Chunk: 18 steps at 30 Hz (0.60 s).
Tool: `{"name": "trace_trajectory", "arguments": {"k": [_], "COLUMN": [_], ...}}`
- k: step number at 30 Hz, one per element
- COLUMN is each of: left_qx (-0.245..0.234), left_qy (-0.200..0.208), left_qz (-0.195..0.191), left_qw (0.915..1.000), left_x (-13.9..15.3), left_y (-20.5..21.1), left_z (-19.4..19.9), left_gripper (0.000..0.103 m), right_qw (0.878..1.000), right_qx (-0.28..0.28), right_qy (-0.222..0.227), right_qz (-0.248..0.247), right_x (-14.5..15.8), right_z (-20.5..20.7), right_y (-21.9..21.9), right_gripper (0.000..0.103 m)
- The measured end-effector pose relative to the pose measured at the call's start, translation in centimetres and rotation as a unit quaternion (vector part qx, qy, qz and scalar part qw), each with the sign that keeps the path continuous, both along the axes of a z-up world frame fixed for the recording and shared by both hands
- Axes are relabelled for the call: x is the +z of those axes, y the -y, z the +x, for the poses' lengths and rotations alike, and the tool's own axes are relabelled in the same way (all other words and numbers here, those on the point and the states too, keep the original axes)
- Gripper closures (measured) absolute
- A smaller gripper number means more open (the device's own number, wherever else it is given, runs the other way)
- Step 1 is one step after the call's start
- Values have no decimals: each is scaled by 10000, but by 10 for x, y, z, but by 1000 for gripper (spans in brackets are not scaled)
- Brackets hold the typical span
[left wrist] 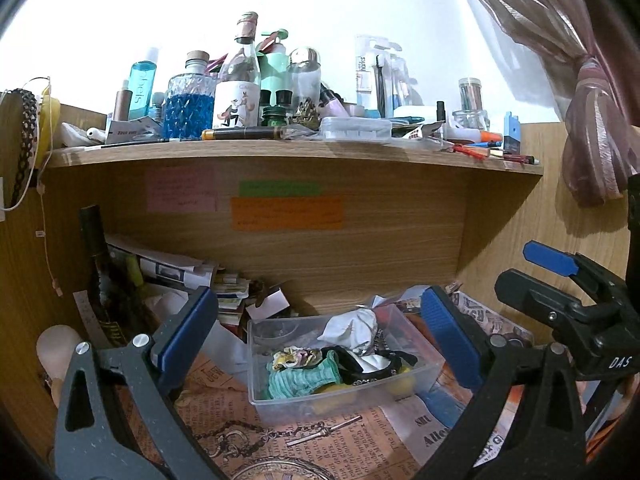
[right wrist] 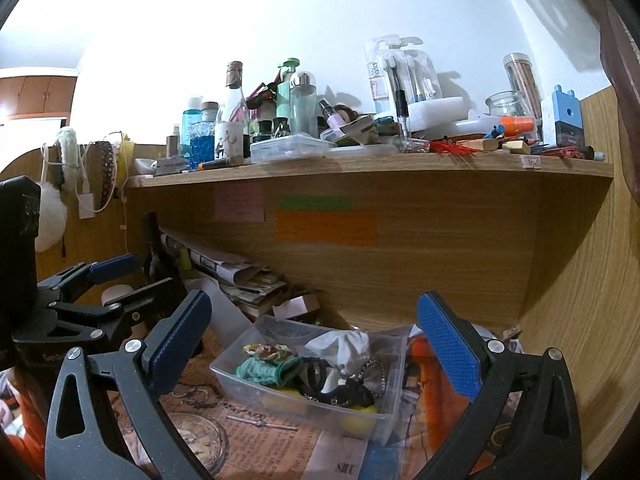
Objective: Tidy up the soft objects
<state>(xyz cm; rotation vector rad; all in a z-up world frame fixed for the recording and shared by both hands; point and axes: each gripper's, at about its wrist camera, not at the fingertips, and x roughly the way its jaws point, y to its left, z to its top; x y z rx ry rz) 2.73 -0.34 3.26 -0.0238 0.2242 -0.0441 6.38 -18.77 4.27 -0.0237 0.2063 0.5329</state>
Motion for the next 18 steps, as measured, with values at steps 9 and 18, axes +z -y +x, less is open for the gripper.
{"name": "trace_trajectory", "arguments": {"k": [9, 18], "left_qx": [3, 16], "left_qy": [-43, -45], "left_qz": [-14, -18], "left_qw": [10000, 10000], "left_x": [-2, -2], "left_y": [0, 1], "left_z": [2, 2], "left_gripper": [0, 0], "right_qw": [10000, 10000], "right_qx": [8, 7], "right_qy": [-57, -63], "right_qz": [47, 48], "right_x": [-1, -2], "right_z": [0, 0], "right_y": [2, 1], "right_gripper": [0, 0]}}
